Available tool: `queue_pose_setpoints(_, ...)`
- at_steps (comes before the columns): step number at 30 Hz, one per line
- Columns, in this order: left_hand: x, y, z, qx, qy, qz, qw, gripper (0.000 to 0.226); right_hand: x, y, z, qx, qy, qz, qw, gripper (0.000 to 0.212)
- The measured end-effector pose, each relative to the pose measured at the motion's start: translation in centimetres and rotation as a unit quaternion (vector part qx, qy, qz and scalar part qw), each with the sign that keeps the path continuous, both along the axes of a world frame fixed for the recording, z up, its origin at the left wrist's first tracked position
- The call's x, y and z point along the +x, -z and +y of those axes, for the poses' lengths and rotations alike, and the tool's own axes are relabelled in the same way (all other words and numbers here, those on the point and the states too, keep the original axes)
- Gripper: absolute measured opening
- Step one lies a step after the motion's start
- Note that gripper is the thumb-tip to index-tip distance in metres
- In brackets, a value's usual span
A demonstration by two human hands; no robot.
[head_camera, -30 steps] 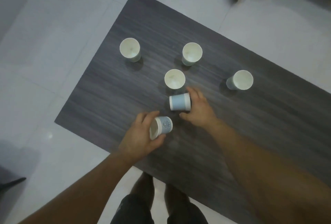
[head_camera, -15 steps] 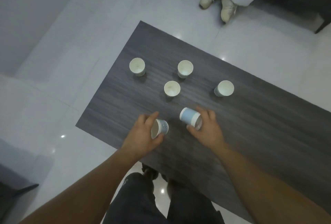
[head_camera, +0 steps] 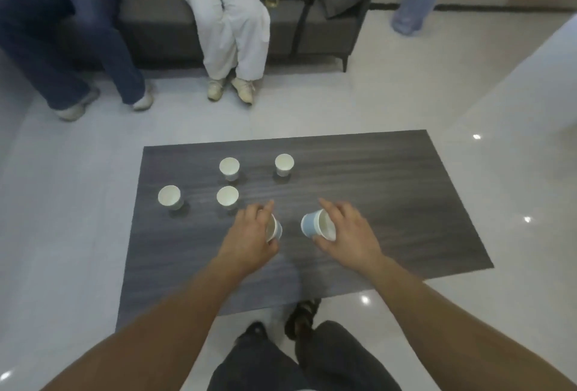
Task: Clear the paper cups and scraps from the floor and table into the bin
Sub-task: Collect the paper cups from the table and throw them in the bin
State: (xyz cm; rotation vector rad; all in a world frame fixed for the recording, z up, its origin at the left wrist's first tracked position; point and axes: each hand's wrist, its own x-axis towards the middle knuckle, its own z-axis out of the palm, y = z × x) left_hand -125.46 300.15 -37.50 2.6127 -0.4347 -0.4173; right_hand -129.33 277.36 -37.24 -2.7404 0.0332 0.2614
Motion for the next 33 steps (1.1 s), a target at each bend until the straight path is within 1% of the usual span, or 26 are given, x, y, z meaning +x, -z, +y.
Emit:
queue_pose_setpoints(5,-2.1,-3.7,-5.9,0.000,0.135,-0.036,0.990,0.081,-9.1,-2.7,-3.3,-0.038,0.102,-0.028,0.994,0.077)
queue_pose_setpoints(8,-4.5,-5.6,-11.2,0.007,0.232,-0.057,0.971,0.079,-15.1,-3.6,-6.2,-0.048,0.189,-0.032,0.980,0.076)
queue_pose_setpoints(11,-8.0,-7.1,-17.4,0.015,0.319,-0.075,0.944,0.078,-22.0,-4.2,-9.6,-0.048,0.286,-0.035,0.956,0.077)
queue_pose_setpoints(14,-13.2,-8.1,-24.1,0.016,0.397,-0.091,0.913,0.077,-29.8,-4.7,-13.1,-0.047,0.371,-0.040,0.927,0.076)
queue_pose_setpoints(18,-23.4,-8.9,-33.0,0.007,0.488,-0.102,0.867,0.076,-41.5,-5.1,-18.0,-0.054,0.465,-0.043,0.882,0.072)
queue_pose_setpoints(22,-34.0,-9.4,-41.1,-0.014,0.565,-0.112,0.817,0.074,-52.6,-6.1,-22.6,-0.067,0.536,-0.050,0.840,0.070)
queue_pose_setpoints(25,-40.9,-10.0,-46.3,-0.035,0.615,-0.119,0.779,0.075,-60.3,-6.9,-24.9,-0.074,0.593,-0.048,0.801,0.070)
queue_pose_setpoints(29,-49.7,-10.4,-52.0,-0.047,0.675,-0.124,0.726,0.075,-68.9,-7.5,-26.8,-0.072,0.658,-0.049,0.748,0.072)
queue_pose_setpoints(33,-57.5,-9.8,-57.4,-0.056,0.726,-0.116,0.676,0.076,-75.4,-7.2,-28.7,-0.062,0.714,-0.046,0.695,0.076)
